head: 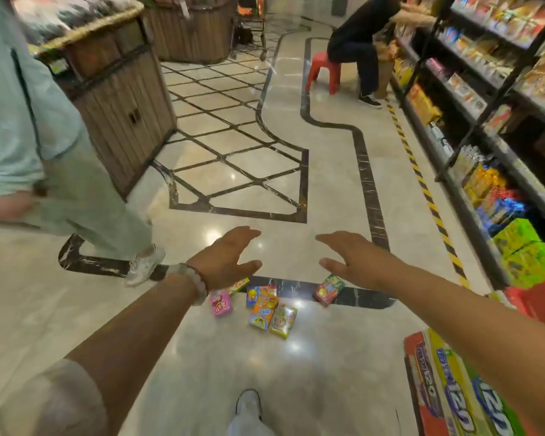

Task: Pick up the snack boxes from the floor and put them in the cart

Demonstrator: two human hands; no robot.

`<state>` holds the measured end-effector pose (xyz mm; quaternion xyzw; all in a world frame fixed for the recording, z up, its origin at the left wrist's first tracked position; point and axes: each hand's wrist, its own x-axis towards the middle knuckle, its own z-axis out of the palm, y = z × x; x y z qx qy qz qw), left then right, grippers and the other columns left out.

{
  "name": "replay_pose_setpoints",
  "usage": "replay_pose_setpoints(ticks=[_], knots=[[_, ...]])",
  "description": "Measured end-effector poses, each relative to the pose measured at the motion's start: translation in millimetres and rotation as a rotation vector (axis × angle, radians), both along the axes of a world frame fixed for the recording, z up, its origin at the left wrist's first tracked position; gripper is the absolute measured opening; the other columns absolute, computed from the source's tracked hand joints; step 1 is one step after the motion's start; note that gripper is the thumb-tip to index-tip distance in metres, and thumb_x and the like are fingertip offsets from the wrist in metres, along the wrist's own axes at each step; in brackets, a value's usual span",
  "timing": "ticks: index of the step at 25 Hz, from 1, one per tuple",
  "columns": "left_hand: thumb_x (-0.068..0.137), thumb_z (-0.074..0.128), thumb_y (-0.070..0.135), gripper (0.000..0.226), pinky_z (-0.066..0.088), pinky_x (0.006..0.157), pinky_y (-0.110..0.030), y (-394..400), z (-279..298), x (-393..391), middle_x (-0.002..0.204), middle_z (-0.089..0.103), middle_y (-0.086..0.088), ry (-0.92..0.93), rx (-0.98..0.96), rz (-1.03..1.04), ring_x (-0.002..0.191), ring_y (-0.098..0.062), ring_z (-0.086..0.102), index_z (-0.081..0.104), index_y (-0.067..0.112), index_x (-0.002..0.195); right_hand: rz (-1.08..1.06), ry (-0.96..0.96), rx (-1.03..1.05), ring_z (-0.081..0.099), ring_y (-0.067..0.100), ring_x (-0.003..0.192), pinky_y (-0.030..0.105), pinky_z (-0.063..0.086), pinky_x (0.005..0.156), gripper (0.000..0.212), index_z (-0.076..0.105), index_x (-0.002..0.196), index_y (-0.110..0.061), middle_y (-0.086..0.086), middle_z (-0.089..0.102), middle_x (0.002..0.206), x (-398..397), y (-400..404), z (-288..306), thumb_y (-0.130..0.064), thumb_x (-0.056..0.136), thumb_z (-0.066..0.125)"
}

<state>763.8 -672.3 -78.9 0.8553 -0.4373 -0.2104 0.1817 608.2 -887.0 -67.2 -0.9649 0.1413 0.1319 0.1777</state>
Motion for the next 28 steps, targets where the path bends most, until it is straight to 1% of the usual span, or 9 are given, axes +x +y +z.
replay_pose_setpoints(ticks=[5, 7, 9, 12, 15, 19, 22, 25, 28], knots=[[0.092, 0.053, 0.034, 0.063, 0.015, 0.113, -0.023, -14.5, -71.5, 62.1, 0.154, 0.021, -0.002, 0.128, 0.098, 0.032, 0.142, -0.014, 0.019, 0.024, 0.019, 0.146, -0.144, 0.064, 0.149, 0.029, 0.022, 0.138, 0.033, 0.026, 0.109, 0.054, 0.029, 0.147, -0.026, 0.002, 0.033, 0.151, 44.3, -16.0, -89.9, -0.045, 0.098, 0.041], [0.093, 0.053, 0.031, 0.062, 0.015, 0.109, -0.018, -18.3, -102.7, 73.0, 0.154, 0.023, -0.001, 0.161, 0.118, 0.043, 0.141, -0.014, 0.021, 0.025, 0.018, 0.146, -0.179, 0.060, 0.183, 0.044, 0.023, 0.120, 0.035, 0.036, 0.098, 0.059, 0.044, 0.135, -0.026, 0.001, 0.050, 0.127, 55.3, -21.5, -130.9, -0.064, 0.091, 0.036], [0.092, 0.054, 0.028, 0.060, 0.012, 0.103, -0.010, -25.5, -142.8, 82.5, 0.153, 0.025, -0.001, 0.173, 0.123, 0.041, 0.140, -0.014, 0.023, 0.028, 0.016, 0.145, -0.244, 0.056, 0.218, 0.052, 0.026, 0.107, 0.036, 0.041, 0.090, 0.080, 0.052, 0.122, -0.023, 0.003, 0.056, 0.113, 64.4, -38.8, -194.1, -0.083, 0.080, 0.020], [0.091, 0.056, 0.026, 0.059, 0.015, 0.100, -0.010, -40.4, -215.3, 94.4, 0.152, 0.026, -0.003, 0.201, 0.141, 0.068, 0.138, -0.017, 0.027, 0.029, 0.016, 0.144, -0.328, 0.088, 0.239, 0.046, 0.028, 0.128, 0.037, 0.036, 0.106, 0.061, 0.049, 0.135, -0.017, 0.008, 0.052, 0.136, 79.1, -47.9, -258.1, -0.059, 0.091, 0.041], [0.092, 0.055, 0.025, 0.058, 0.023, 0.098, -0.015, -57.7, -308.7, 101.2, 0.150, 0.030, -0.002, 0.247, 0.163, 0.115, 0.133, -0.019, 0.034, 0.030, 0.017, 0.143, -0.368, 0.047, 0.269, 0.039, 0.026, 0.133, 0.031, 0.029, 0.107, 0.050, 0.040, 0.142, -0.015, 0.008, 0.043, 0.145, 85.7, -53.3, -345.4, -0.032, 0.096, 0.049], [0.092, 0.054, 0.028, 0.058, 0.028, 0.094, -0.016, -59.3, -448.0, 99.9, 0.150, 0.031, -0.002, 0.248, 0.188, 0.228, 0.132, -0.018, 0.036, 0.030, 0.019, 0.144, -0.452, 0.066, 0.363, 0.046, 0.024, 0.123, 0.028, 0.033, 0.100, 0.046, 0.041, 0.141, -0.018, 0.009, 0.048, 0.138, 82.0, -49.3, -487.3, -0.031, 0.097, 0.047], [0.092, 0.054, 0.027, 0.058, 0.025, 0.101, -0.018, -54.5, -538.0, 93.3, 0.150, 0.031, -0.002, 0.265, 0.231, 0.223, 0.135, -0.017, 0.032, 0.029, 0.018, 0.144, -0.452, 0.087, 0.389, 0.049, 0.024, 0.116, 0.027, 0.034, 0.096, 0.041, 0.048, 0.137, -0.020, 0.010, 0.053, 0.131, 72.6, -46.2, -579.1, -0.029, 0.097, 0.048], [0.092, 0.053, 0.026, 0.059, 0.019, 0.106, -0.019, -59.7, -611.9, 96.7, 0.152, 0.028, -0.002, 0.264, 0.235, 0.210, 0.138, -0.016, 0.027, 0.027, 0.019, 0.145, -0.486, 0.111, 0.437, 0.049, 0.022, 0.116, 0.023, 0.032, 0.093, 0.040, 0.048, 0.137, -0.023, 0.008, 0.051, 0.129, 73.0, -51.8, -650.6, -0.028, 0.097, 0.048], [0.093, 0.053, 0.026, 0.061, 0.023, 0.098, -0.016, -76.7, -669.0, 112.7, 0.152, 0.027, -0.003, 0.232, 0.215, 0.246, 0.138, -0.018, 0.028, 0.024, 0.018, 0.146, -0.530, 0.068, 0.430, 0.050, 0.021, 0.114, 0.019, 0.031, 0.085, 0.041, 0.048, 0.137, -0.021, 0.008, 0.051, 0.131, 85.8, -68.3, -706.6, -0.028, 0.097, 0.049]])
